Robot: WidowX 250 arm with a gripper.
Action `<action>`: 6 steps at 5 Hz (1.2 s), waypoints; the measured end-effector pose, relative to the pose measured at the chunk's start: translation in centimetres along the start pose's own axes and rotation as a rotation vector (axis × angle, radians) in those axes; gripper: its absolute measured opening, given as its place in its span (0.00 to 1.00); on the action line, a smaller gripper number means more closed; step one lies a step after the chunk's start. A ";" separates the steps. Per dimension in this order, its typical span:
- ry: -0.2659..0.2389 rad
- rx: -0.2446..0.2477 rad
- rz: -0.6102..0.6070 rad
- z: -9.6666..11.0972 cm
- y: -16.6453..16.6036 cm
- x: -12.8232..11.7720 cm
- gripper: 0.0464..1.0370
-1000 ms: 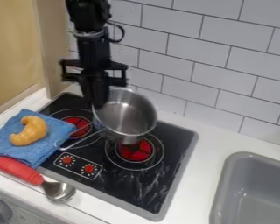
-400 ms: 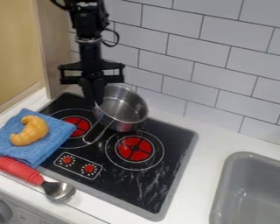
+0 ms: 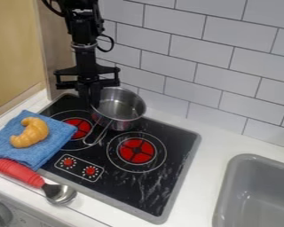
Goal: Take the silver pan and put it between the two burners
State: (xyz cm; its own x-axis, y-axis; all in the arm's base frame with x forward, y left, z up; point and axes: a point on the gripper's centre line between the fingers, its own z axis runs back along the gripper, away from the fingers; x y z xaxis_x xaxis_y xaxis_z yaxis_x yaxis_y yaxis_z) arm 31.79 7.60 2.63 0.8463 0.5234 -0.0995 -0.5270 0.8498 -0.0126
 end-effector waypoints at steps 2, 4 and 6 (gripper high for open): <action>0.026 0.056 0.023 0.0 0.9 -0.4 0.19; 0.023 0.093 0.043 0.9 1.4 -0.8 0.76; -0.142 0.159 -0.129 6.0 -1.0 -1.5 0.97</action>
State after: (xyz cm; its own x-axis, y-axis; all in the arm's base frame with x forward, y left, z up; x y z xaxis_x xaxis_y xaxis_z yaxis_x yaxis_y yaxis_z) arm 31.54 6.32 8.79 0.9141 0.4040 0.0334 -0.4045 0.9034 0.1421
